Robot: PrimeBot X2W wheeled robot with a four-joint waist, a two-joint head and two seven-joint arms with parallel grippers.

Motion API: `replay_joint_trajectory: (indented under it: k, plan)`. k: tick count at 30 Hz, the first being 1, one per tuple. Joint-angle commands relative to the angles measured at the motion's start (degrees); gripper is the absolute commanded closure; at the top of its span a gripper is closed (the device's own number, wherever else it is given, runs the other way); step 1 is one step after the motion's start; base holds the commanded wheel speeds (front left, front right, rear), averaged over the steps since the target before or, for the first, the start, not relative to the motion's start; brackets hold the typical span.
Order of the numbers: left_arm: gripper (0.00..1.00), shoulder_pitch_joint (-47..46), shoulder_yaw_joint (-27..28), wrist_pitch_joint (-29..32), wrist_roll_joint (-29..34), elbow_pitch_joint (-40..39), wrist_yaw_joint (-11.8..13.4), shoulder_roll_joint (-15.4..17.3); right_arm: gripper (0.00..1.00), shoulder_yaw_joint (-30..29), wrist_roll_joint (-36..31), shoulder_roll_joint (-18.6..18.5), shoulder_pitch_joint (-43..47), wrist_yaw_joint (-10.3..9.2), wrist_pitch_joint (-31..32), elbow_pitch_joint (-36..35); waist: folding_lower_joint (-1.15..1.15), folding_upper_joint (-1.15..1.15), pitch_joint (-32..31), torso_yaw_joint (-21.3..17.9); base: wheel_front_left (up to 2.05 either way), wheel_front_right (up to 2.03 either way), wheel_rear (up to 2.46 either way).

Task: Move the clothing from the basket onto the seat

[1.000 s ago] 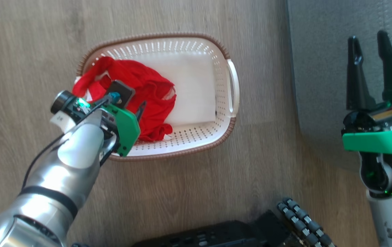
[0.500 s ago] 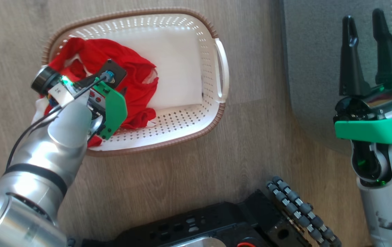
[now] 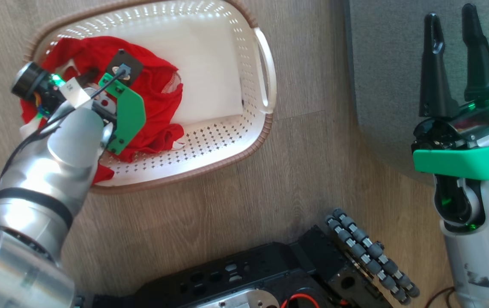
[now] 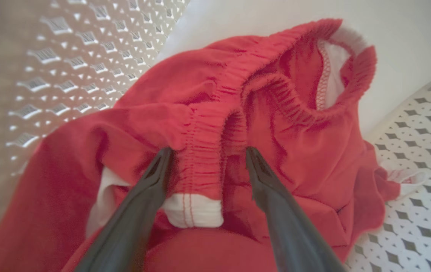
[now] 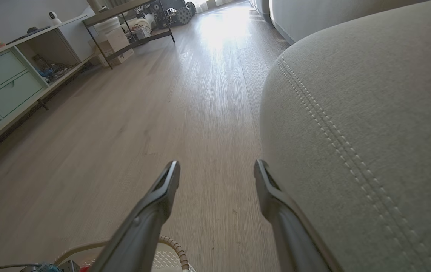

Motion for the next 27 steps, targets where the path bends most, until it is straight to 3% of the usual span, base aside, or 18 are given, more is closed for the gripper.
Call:
replay_joint_trajectory:
  k: [1, 8, 9, 11, 27]
  plan:
    - [0.00, 0.3, 0.2, 1.5, 0.5, 0.1, -0.2, 1.9, 0.00, 1.1, -0.2, 0.4, 0.9, 0.41, -0.4, -1.9, 0.00, 0.00, 0.5, -0.5, 0.00, 0.00, 0.00]
    - [0.00, 0.2, -3.0, 5.0, 2.5, 0.2, -2.7, 2.8, 0.00, 1.2, -0.1, 0.7, 0.7, 0.41, -0.4, -1.7, 0.00, 0.00, 1.1, -1.1, 0.00, 0.00, 0.00]
    - [0.10, 0.3, -3.3, 5.1, 2.6, 0.2, -2.9, 2.7, 0.00, 1.2, -0.1, 0.7, 0.7, 0.41, -0.4, -1.7, 0.00, 0.00, 1.1, -1.1, 0.00, 0.00, 0.00]
    - [1.00, 0.4, -3.5, 4.8, 2.5, 0.2, -3.1, 2.6, 0.00, 1.2, -0.2, 0.8, 0.6, 0.41, -0.4, -1.5, 0.00, 0.00, 1.0, -1.1, 0.00, 0.00, 0.00]
    - [1.00, 2.4, -4.2, -0.8, 0.7, 0.3, -4.2, 1.0, 0.00, 1.5, -0.5, 0.5, 0.4, 0.41, -0.4, -0.3, 0.00, 0.00, -3.6, -0.3, 0.00, 0.00, 0.00]
